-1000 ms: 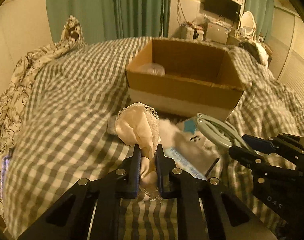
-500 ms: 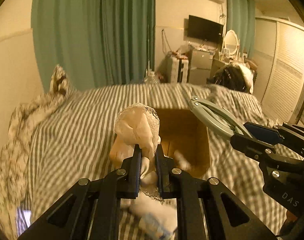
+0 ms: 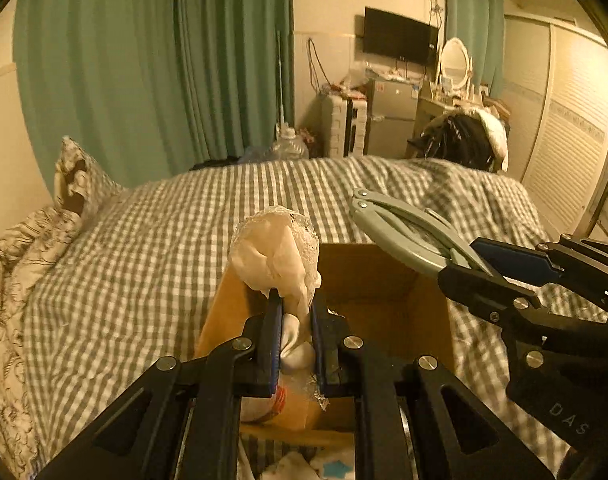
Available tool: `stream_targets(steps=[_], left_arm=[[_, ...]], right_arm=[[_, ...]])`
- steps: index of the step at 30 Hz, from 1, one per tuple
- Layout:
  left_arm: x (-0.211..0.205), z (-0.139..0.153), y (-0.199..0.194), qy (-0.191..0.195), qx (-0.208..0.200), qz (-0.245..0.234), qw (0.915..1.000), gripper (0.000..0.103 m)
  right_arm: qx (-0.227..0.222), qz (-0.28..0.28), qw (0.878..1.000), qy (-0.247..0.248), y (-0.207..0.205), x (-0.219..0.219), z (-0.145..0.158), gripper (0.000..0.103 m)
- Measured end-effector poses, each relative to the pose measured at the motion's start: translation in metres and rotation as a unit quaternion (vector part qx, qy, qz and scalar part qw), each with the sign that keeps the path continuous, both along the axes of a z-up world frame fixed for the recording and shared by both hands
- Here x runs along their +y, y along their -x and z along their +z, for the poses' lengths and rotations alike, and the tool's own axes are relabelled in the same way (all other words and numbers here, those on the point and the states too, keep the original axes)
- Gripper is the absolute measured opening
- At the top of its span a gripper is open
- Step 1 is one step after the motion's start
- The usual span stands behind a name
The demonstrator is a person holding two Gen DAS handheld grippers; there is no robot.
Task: Organize objects
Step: 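Lower the lace cloth and grey clip into the box, opening both grippers, then move both tools back toward the remaining items on the bed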
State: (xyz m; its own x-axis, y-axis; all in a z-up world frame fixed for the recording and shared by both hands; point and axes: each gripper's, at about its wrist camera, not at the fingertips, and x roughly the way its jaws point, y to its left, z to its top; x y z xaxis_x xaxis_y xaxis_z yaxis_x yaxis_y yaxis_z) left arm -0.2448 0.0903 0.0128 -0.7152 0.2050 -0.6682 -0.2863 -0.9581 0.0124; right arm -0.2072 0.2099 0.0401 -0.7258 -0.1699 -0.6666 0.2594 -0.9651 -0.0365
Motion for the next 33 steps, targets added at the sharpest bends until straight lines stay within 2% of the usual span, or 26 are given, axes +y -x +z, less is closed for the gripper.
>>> stream_targets(steps=[3, 6, 7, 8, 9, 10, 11, 13, 15, 19, 26, 33], left_arm=[[0.0, -0.018, 0.012, 0.007, -0.012, -0.003, 0.9999, 0.013], [-0.001, -0.03, 0.018, 0.01, -0.024, -0.002, 0.9997, 0.022], [-0.003, -0.033, 0.02, 0.005, -0.032, 0.0, 0.9995, 0.031], [-0.004, -0.034, 0.02, 0.0, -0.037, 0.002, 0.9993, 0.044], [-0.008, -0.034, 0.02, -0.002, -0.037, 0.007, 0.9993, 0.052], [-0.011, -0.032, 0.019, 0.0, -0.032, 0.015, 0.9994, 0.067], [-0.012, -0.03, 0.016, 0.002, -0.027, 0.021, 0.9994, 0.076], [-0.016, -0.024, 0.009, 0.008, -0.018, 0.03, 0.9993, 0.08], [-0.022, -0.014, 0.0, 0.009, -0.011, 0.031, 0.9994, 0.08], [-0.034, 0.01, -0.023, 0.017, 0.019, 0.047, 0.9986, 0.097], [-0.057, 0.057, -0.073, 0.016, 0.07, 0.064, 0.9953, 0.101], [-0.073, 0.077, -0.117, 0.016, 0.091, 0.078, 0.9927, 0.102]], right_arm=[[-0.014, 0.002, 1.0, 0.006, 0.011, 0.001, -0.015, 0.028], [-0.014, -0.005, 1.0, 0.017, 0.017, 0.004, -0.024, 0.029], [-0.013, -0.008, 1.0, 0.018, 0.018, 0.005, -0.025, 0.03], [-0.012, -0.013, 1.0, 0.019, 0.017, 0.007, -0.025, 0.04], [-0.008, -0.021, 1.0, 0.019, 0.015, 0.01, -0.022, 0.054], [-0.004, -0.025, 0.999, 0.021, 0.015, 0.013, -0.019, 0.059], [0.001, -0.029, 0.999, 0.023, 0.014, 0.017, -0.015, 0.063], [0.01, -0.032, 0.999, 0.029, 0.006, 0.023, -0.005, 0.063], [0.021, -0.036, 0.999, 0.03, -0.005, 0.028, 0.007, 0.067], [0.044, -0.039, 0.998, 0.022, -0.028, 0.029, 0.031, 0.074], [0.077, -0.031, 0.996, 0.014, -0.079, 0.022, 0.067, 0.079], [0.092, -0.013, 0.996, 0.004, -0.124, 0.008, 0.08, 0.08]])
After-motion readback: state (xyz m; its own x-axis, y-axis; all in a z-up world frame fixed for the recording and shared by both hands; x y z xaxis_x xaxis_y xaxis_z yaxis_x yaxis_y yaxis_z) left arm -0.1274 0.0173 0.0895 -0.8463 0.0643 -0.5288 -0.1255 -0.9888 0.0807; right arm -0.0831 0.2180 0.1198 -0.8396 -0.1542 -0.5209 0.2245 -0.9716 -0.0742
